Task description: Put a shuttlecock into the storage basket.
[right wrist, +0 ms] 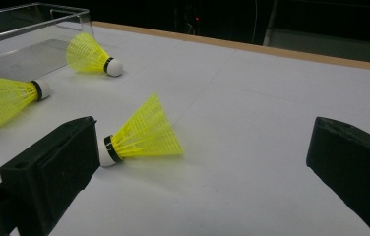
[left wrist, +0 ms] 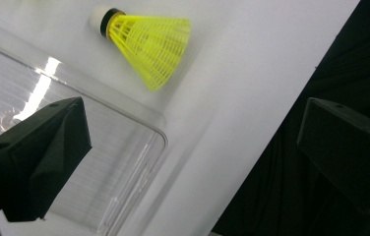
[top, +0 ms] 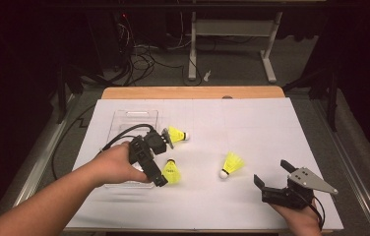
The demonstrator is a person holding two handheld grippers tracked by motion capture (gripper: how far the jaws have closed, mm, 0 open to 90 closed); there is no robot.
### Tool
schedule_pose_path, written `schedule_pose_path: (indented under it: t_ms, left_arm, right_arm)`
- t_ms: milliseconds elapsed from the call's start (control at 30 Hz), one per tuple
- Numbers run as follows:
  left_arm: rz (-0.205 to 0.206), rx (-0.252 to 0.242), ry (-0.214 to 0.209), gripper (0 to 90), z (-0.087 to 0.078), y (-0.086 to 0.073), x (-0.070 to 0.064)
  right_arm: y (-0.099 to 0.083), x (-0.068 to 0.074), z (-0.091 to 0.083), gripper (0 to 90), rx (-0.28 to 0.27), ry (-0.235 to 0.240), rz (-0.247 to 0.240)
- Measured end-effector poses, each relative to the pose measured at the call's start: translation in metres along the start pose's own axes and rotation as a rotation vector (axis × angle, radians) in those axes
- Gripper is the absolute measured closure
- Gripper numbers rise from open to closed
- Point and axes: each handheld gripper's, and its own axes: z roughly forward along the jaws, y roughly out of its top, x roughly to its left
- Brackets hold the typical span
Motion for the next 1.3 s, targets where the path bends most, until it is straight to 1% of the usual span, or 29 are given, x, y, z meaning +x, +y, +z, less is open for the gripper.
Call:
schedule_pose_path:
  t_ms: [100,200,333,367,433,533,600,667,733,800,900,1067,1133,1267,1300]
  left_arm:
    - [0.005,-0.001,-0.006,0.8,0.004,0.004,0.001]
    - [0.024,0.006,-0.003,0.8,0.005,0.008,0.0]
    - [0.033,-0.003,-0.005,0.8,0.003,0.014,-0.002]
    - [0.035,-0.014,-0.011,0.8,0.002,0.018,-0.003]
    - [0.031,-0.016,-0.016,0.8,0.002,0.019,-0.003]
    - [0.044,-0.006,0.005,0.8,0.003,0.022,-0.003]
    - [0.043,-0.016,-0.005,0.8,0.004,0.024,-0.003]
    - [0.048,-0.014,0.004,1.7,0.004,0.027,-0.002]
    - [0.046,-0.019,0.002,2.8,0.005,0.029,-0.001]
    - [0.045,-0.024,0.003,6.0,0.005,0.03,0.0]
    - [0.035,-0.056,-0.004,13.7,0.005,0.031,0.004]
    - [0.046,-0.047,0.002,22.4,0.006,0.031,0.008]
    - [0.054,-0.036,0.012,22.7,0.007,0.032,0.008]
    - [0.07,-0.029,0.027,23.0,0.014,0.034,0.006]
    - [0.081,-0.035,0.048,25.1,0.016,0.034,0.005]
  right_arm:
    - [0.0,0.0,0.0,0.1,-0.002,0.004,0.0]
    - [0.0,0.0,0.0,0.1,-0.002,0.004,0.002]
    - [0.0,0.0,0.0,0.1,-0.002,0.004,0.005]
    - [0.0,0.0,0.0,0.1,-0.004,0.004,0.006]
    - [0.0,0.0,0.0,0.1,-0.005,0.004,0.006]
    - [0.0,-0.001,0.0,0.1,-0.006,0.004,0.009]
    - [0.0,-0.001,0.0,0.2,-0.007,0.005,0.011]
    - [0.0,-0.001,0.0,0.1,-0.007,0.006,0.013]
    - [0.0,-0.001,0.0,0.2,-0.006,0.007,0.014]
    - [0.0,-0.001,-0.001,0.2,-0.008,0.009,0.013]
    - [0.0,-0.001,-0.001,0.2,-0.011,0.011,0.014]
    - [0.0,0.0,-0.002,0.2,-0.013,0.012,0.014]
    - [0.0,0.0,-0.001,0.2,-0.01,0.012,0.015]
    - [0.0,0.0,-0.001,0.2,-0.009,0.014,0.012]
    - [0.0,0.0,-0.001,0.2,-0.01,0.015,0.011]
